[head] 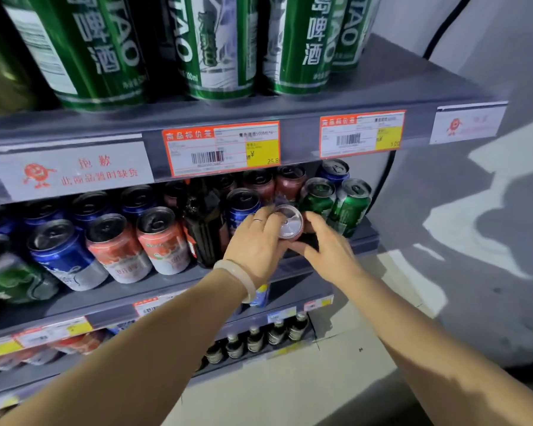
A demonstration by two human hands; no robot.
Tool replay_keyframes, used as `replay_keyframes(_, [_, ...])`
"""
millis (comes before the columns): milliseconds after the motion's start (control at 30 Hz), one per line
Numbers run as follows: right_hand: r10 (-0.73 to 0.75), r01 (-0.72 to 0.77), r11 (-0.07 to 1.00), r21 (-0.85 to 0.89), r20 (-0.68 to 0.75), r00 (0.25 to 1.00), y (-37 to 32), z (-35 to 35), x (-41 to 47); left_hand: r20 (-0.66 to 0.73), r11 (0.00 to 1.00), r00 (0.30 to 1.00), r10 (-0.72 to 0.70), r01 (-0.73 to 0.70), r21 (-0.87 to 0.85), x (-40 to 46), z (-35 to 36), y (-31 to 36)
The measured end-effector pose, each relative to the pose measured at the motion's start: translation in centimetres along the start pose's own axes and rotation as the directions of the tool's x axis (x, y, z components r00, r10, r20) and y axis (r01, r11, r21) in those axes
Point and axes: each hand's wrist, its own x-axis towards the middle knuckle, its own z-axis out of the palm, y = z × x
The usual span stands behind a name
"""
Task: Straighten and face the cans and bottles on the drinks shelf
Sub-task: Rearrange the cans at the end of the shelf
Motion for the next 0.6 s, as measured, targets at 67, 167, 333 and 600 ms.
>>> replay_keyframes(67, [0.022,-0.022,1.0,0.001,0.005,1.0,-0.2,-0.5,0.3,-0.007,0.983,1.0,0.029,-0.027,0.183,0.8,-0.1,0.3])
replay_keyframes(167, [0.082,-0.082,0.997,0.01,-0.033,0.996,-0.8,-0.5,0.6,-0.042,0.935,0.998,-0.038,0.05,0.35,1.5,-1.1,1.3])
replay_keyframes(333, [-0.015,0.012,1.0,-0.019,-0.151,0.988,-1.8,-0.4,0.9,0.04,0.934,0.995,-0.093,0.073,0.349,1.8,-1.2,0.5])
replay_keyframes(600, [-0.124,0.103,0.984,-0.143,-0.15,0.981,-1.9,-0.9,1.6,0.091,0.934,0.99,-0.107,0.068,0.351,2.2,-0.4,-0.1])
